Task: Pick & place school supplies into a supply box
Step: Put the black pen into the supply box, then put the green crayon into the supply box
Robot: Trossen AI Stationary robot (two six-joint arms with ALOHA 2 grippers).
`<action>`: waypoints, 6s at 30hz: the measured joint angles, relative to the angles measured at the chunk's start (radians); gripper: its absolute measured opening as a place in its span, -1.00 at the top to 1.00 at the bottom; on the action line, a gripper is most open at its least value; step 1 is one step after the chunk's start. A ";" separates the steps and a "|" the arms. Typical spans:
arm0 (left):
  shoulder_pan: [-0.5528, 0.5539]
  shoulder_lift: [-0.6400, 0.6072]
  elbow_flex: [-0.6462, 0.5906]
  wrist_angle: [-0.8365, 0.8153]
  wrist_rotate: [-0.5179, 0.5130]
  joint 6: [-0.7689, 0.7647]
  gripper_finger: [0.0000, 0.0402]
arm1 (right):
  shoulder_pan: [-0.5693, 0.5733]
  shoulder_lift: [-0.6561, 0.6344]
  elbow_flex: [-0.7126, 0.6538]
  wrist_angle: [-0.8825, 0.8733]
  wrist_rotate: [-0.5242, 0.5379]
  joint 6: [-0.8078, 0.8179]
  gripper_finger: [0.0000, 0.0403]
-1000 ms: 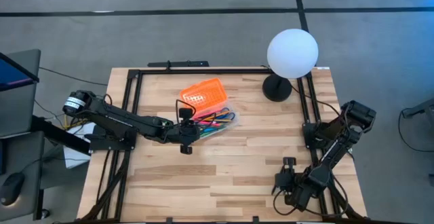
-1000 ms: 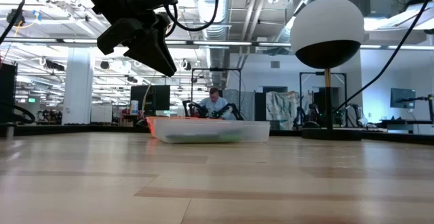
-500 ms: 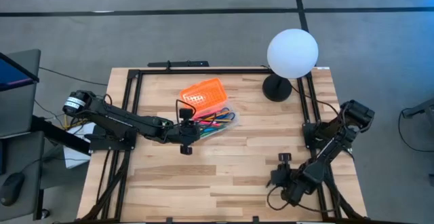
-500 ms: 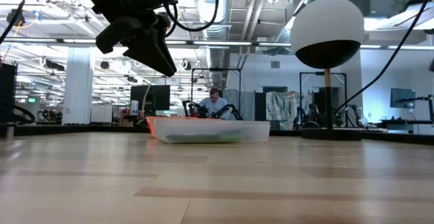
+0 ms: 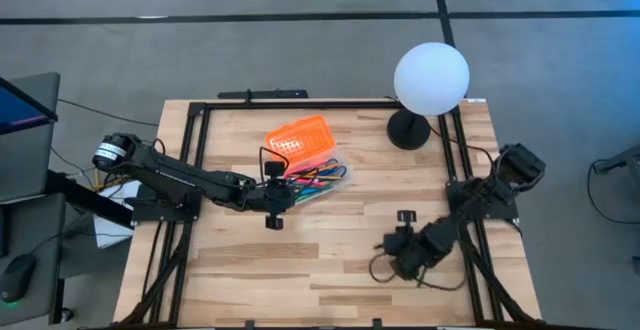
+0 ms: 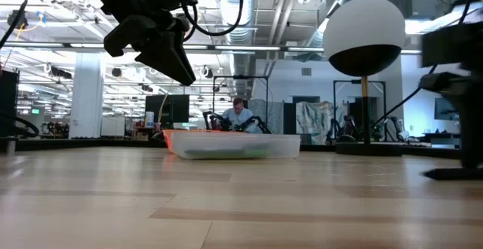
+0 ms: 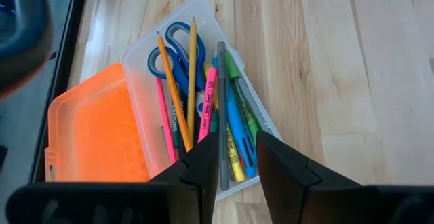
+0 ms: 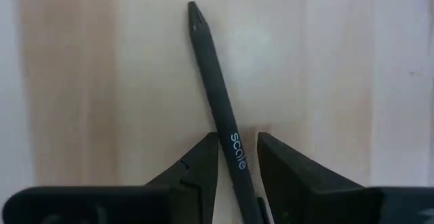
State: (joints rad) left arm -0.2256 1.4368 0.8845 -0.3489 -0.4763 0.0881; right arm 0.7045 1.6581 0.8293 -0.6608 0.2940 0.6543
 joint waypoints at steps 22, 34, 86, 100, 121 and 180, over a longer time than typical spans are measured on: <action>-0.164 0.000 0.000 -0.057 -0.143 -0.158 0.53 | -0.295 -0.001 0.002 0.082 -0.055 -0.336 0.95; -0.273 0.000 0.000 -0.139 -0.335 -0.306 0.53 | -0.321 -0.001 0.065 0.087 0.112 -0.606 0.99; -0.307 0.000 0.000 -0.450 -0.579 -0.592 0.53 | -0.771 0.134 0.172 0.689 -0.105 -1.123 0.99; -0.307 0.001 0.000 -0.450 -0.576 -0.605 0.53 | -0.652 -0.082 0.189 0.171 -0.092 -0.937 1.00; -0.252 0.001 0.000 -0.422 -0.656 -0.520 0.53 | -0.023 -0.153 0.104 -0.106 -0.183 -0.053 1.00; -0.296 0.005 0.000 -0.340 -0.522 -0.572 0.53 | 0.269 0.000 0.086 -0.127 -0.285 1.392 0.31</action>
State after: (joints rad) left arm -0.5217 1.4418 0.8848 -0.6884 -0.9981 -0.4843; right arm 0.9730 1.6577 0.9157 -0.7876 0.0090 2.0465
